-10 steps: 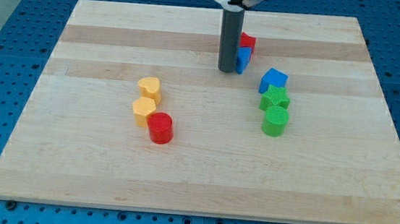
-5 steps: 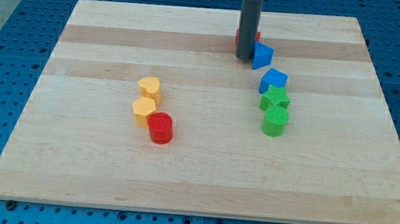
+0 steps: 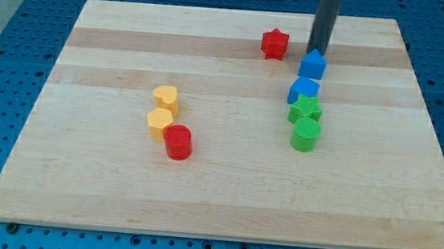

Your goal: Place the blue triangle at the top of the blue cube

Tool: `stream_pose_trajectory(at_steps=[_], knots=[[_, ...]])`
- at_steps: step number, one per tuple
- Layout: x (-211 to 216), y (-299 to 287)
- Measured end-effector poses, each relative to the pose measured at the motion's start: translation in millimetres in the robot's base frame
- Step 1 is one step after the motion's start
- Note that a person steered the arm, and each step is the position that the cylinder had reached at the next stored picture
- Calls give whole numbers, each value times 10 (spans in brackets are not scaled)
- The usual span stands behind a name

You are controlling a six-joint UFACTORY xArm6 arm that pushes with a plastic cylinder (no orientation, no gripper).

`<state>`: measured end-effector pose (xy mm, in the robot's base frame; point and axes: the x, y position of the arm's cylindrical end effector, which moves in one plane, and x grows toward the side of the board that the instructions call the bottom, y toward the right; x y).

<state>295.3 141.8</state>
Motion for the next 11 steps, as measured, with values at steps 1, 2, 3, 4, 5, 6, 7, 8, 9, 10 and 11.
stream_pose_trajectory(at_steps=[1, 2, 3, 4, 5, 6, 7, 8, 9, 10, 11], knots=[[58, 43], [200, 34], [301, -13], [376, -24], [396, -24], [237, -15], [87, -15], [87, -16], [142, -56], [255, -134], [344, -163]])
